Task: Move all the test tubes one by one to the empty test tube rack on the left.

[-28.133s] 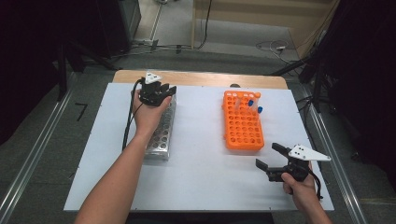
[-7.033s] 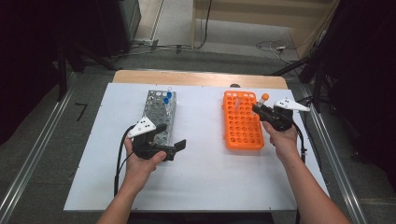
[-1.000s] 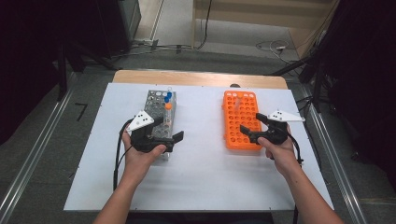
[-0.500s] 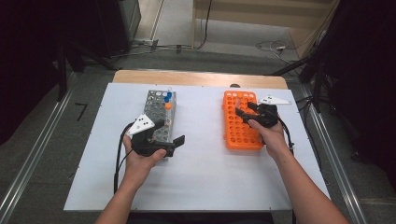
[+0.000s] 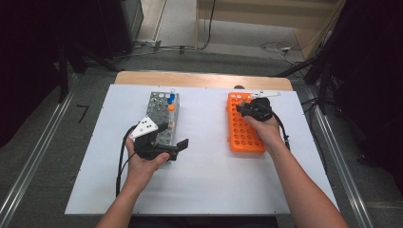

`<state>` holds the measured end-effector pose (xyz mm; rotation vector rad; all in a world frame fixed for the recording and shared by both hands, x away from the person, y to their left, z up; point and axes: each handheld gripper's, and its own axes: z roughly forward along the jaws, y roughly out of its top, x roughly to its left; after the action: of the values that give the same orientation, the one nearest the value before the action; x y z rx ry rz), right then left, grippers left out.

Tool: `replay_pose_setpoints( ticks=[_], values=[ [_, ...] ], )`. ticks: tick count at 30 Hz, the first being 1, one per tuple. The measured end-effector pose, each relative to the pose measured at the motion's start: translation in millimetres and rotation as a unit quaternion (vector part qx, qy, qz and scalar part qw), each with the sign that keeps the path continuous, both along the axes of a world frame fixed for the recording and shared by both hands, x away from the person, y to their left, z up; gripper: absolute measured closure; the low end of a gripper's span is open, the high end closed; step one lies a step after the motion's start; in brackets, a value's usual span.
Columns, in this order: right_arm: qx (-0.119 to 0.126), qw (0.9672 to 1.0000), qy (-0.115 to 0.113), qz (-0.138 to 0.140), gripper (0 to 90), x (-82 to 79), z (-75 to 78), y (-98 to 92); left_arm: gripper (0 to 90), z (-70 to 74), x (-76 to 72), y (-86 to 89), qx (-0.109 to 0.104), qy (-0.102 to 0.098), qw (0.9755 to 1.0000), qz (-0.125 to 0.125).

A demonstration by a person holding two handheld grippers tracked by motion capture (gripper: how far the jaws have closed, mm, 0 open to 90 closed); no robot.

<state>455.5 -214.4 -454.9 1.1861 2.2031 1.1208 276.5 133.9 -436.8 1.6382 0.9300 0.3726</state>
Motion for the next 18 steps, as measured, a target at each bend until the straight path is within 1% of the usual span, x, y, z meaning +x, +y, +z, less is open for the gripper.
replay_pose_setpoints(
  ticks=[1,3,5,7,10,14,18],
  values=[
    [0.001,1.0,0.003,-0.003,67.7,0.7,-0.2,-0.2,0.0,0.2,0.0,0.2,-0.001,0.0,1.0,0.0],
    [0.0,1.0,0.003,-0.008,70.3,1.1,-0.3,-0.5,0.0,0.6,-0.1,0.6,0.0,-0.001,1.0,0.0],
    [-0.002,0.9999,0.0,-0.012,71.6,0.7,-0.3,-0.2,0.0,1.2,-0.4,0.7,0.0,-0.002,1.0,0.0],
    [0.003,0.9999,-0.002,-0.013,71.9,-0.2,0.2,-1.3,0.0,1.4,-0.3,0.5,-0.001,-0.004,1.0,0.0],
    [0.016,0.9996,-0.017,-0.012,72.1,-3.4,1.6,-4.7,0.0,1.0,0.2,-0.5,0.0,-0.003,1.0,0.001],
    [0.024,0.9989,-0.039,-0.008,72.1,-10.2,5.5,-10.5,0.0,1.1,0.6,-2.0,0.001,-0.003,1.0,-0.003],
    [0.038,0.9976,-0.057,-0.002,72.1,-18.9,15.1,-15.9,0.0,1.9,0.5,-4.7,0.002,-0.007,0.9999,-0.008]
  ],
)
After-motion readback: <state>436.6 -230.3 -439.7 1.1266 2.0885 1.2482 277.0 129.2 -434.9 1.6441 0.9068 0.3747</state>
